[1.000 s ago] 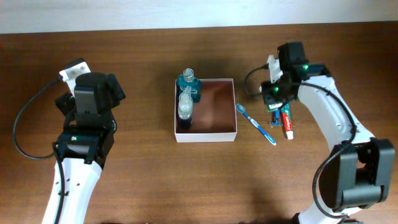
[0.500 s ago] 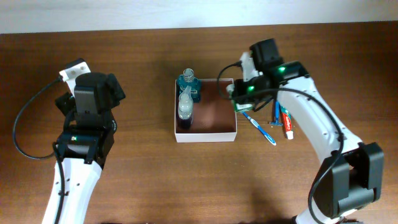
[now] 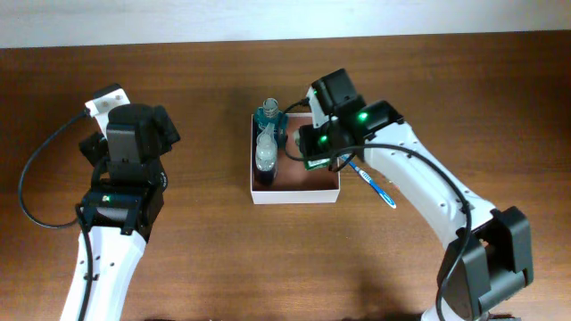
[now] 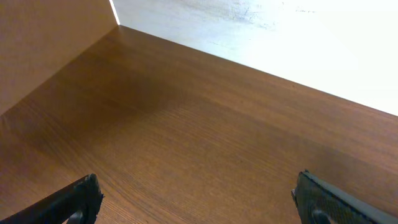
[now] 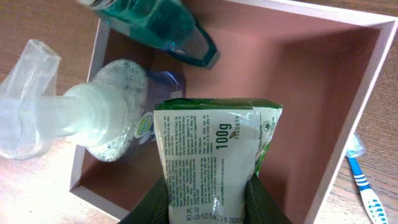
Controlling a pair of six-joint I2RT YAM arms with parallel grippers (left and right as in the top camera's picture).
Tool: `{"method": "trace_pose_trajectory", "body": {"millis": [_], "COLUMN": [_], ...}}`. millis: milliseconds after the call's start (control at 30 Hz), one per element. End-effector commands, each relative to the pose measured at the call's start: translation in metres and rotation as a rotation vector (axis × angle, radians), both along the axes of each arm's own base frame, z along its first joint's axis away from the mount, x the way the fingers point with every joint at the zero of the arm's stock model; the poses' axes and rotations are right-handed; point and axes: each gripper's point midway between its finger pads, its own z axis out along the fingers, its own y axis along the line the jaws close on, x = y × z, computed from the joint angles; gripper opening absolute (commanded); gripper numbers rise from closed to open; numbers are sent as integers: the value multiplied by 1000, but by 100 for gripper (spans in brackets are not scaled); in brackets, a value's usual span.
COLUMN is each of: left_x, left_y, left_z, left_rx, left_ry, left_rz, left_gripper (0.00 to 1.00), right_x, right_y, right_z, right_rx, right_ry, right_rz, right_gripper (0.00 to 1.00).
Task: Pack container
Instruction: 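Carry the soap box with the right gripper into the box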
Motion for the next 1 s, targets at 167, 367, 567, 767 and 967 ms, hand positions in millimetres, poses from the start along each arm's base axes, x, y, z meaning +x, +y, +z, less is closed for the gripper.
{"method": "trace_pose_trajectory", "body": {"millis": [167,367,567,767,967], "left_x": [1,1,1,1,1], "left_y": [3,3,3,3,3], "left_z": [2,2,2,2,2], "left_rx": [-6,-6,-6,-5,-6], "left_ry": [-10,-10,-10,-10,-10], "left_rz": [19,19,19,19,19], "left_gripper": [100,99,100,99,99], "right_x": [2,3,3,5,3], "right_y": [6,7,7,8,11], "right_z": [14,14,2,-11,-13], "right_rx": [-32,-31,-31,-32,-32], "right_ry": [-63,-64,-44,-17,-11], "right_rz": [-40,-39,-58,-82,-76], "right_gripper": [26,26,26,26,52]}}
